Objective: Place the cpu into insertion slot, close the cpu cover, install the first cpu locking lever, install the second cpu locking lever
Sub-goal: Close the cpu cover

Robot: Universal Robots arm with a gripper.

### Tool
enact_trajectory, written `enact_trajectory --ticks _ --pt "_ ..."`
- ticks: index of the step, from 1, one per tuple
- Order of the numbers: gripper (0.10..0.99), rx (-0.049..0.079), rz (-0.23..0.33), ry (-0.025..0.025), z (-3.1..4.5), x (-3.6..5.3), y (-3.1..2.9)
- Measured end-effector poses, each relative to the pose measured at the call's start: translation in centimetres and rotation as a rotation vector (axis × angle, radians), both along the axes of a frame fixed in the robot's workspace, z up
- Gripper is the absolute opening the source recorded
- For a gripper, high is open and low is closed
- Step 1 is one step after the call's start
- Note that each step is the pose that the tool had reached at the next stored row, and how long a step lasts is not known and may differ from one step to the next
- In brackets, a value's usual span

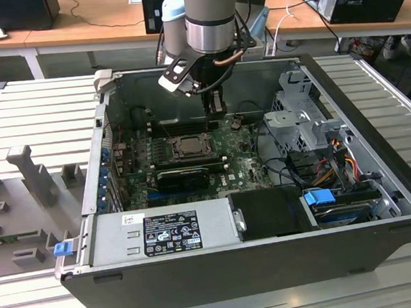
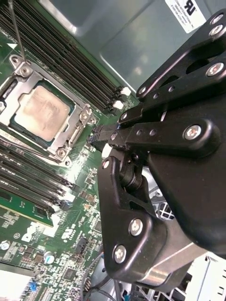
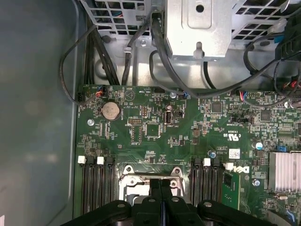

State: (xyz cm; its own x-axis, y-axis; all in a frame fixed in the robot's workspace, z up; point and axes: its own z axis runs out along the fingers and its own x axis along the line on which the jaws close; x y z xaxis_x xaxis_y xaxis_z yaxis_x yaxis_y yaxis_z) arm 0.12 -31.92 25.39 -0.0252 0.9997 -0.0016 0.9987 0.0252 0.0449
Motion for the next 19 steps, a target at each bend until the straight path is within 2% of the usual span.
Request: enact_trajectory --ticks 8,12,19 --pt "0.106 0.000 0.000 0.0001 -0.73 -1.40 -0.01" --pt "0.106 0.000 0.000 0.0000 -0.84 -2.47 0.00" --pt "0.106 0.000 0.000 0.0001 -0.85 -3.82 -0.01"
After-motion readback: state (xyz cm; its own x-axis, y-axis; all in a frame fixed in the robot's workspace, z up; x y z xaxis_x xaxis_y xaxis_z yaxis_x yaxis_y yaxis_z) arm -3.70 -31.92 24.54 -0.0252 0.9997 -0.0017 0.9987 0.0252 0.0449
